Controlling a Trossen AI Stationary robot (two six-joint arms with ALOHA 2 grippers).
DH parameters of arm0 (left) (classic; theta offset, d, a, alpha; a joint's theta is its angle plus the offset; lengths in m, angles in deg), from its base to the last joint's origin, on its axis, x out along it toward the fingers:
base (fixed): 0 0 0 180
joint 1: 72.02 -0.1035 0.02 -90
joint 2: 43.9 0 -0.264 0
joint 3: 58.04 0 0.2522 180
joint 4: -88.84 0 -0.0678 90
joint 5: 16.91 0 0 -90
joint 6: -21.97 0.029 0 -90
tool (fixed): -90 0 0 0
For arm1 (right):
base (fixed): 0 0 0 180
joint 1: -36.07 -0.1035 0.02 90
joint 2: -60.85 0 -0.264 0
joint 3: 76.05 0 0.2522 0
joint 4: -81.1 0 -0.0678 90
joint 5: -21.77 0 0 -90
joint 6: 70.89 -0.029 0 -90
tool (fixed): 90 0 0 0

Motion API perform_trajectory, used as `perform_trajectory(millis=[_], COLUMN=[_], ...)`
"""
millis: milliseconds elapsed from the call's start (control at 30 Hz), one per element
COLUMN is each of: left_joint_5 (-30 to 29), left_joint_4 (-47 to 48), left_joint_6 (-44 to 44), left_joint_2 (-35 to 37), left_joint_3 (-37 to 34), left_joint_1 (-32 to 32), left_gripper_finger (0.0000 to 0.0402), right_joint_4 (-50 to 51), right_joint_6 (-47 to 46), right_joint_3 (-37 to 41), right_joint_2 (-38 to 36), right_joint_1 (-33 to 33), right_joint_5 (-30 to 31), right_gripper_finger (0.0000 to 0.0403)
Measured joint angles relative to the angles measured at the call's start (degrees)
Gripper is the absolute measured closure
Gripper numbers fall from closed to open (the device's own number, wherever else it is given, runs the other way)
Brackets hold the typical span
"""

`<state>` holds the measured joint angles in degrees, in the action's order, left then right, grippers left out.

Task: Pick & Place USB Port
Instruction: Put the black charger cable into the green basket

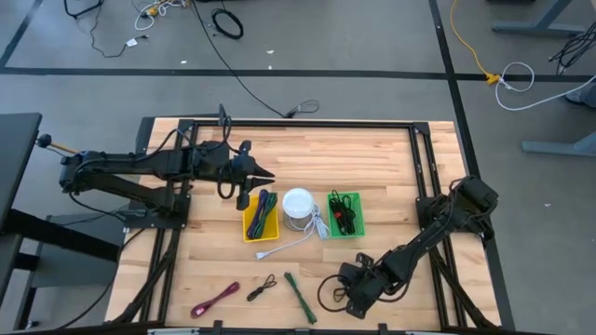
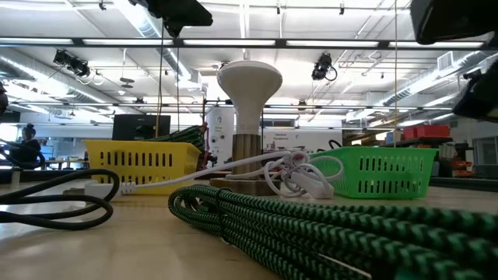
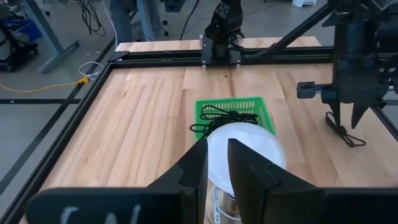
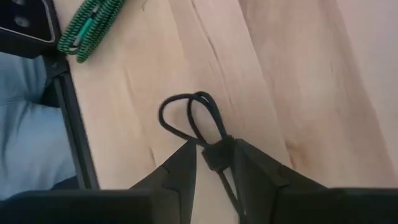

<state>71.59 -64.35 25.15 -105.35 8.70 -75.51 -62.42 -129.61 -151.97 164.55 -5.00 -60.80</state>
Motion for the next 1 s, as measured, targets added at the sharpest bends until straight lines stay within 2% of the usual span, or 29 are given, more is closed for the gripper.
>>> perform_trajectory(millis=[233, 400, 1000], left_joint_5=[0.0, 0.2, 0.2], left_joint_4=[0.1, 0.4, 0.6], left_joint_6=[0.0, -0.8, -1.0], left_joint_2=[0.0, 0.0, 0.0], left_joint_3=[0.0, 0.0, 0.0], left_joint_1=[0.0, 0.3, 1.2], left_gripper_finger=[0.0333, 0.0333, 0.0333], right_joint_4=[1.0, 2.3, 2.2], right_joint_6=[2.2, -0.8, -3.4], right_joint_3=[-0.5, -0.5, -0.5], right_joint_2=[0.0, 0.0, 0.0], right_joint_1=[1.4, 0.7, -0.8], right_joint_5=[-1.0, -3.5, -3.9], right_gripper_finger=[0.0292, 0.0292, 0.0292])
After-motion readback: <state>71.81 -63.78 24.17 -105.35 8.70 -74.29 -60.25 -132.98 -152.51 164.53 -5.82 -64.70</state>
